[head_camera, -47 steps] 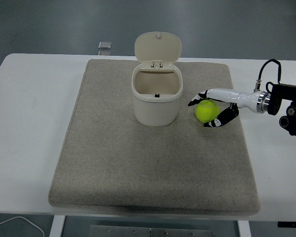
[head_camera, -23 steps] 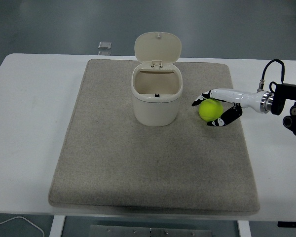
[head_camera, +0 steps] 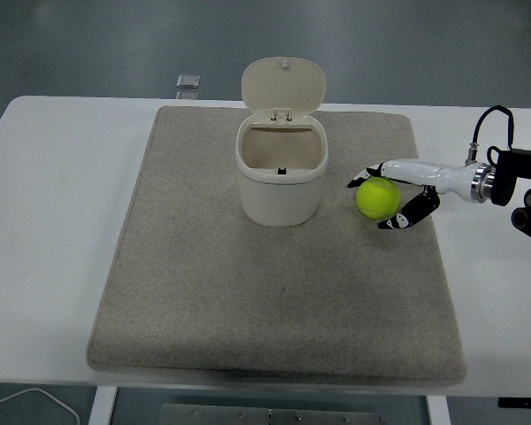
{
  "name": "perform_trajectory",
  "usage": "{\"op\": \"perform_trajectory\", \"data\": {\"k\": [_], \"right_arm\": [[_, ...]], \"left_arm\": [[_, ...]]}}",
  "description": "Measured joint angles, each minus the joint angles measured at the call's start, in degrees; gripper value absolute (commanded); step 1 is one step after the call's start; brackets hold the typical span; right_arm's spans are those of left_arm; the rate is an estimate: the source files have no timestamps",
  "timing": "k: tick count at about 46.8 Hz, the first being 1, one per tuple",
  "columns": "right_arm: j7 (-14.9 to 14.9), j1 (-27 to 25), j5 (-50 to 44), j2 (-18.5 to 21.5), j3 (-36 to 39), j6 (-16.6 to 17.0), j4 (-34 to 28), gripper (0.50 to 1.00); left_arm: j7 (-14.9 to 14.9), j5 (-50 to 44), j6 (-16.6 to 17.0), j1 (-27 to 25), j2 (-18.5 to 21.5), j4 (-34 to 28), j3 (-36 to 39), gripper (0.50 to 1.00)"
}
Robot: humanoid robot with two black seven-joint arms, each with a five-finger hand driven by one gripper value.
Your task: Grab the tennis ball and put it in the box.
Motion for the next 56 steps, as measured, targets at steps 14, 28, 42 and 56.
{"op": "perform_trajectory", "data": {"k": [14, 28, 42, 56], "right_arm": [[0.1, 0.2, -0.1, 0.0, 0.0, 0.0, 0.0, 0.727], [0.7, 0.3, -1.8, -0.1, 0.0, 0.1, 0.0, 0.572], [1.3, 1.2, -2.5, -1.0, 0.2, 1.2, 0.1, 0.500], [2.8, 5.2, 0.0, -5.1, 1.2, 5.6, 3.4, 0.500]], "left_arm": [[0.0, 0.0, 0.0, 0.0, 0.0, 0.0, 0.0, 0.992], [0.0, 0.0, 0.0, 0.0, 0.0, 0.0, 0.0, 0.992], [0.0, 0.0, 0.0, 0.0, 0.0, 0.0, 0.0, 0.992], [0.0, 0.1, 0.0, 0.0, 0.0, 0.0, 0.0, 0.992]]}}
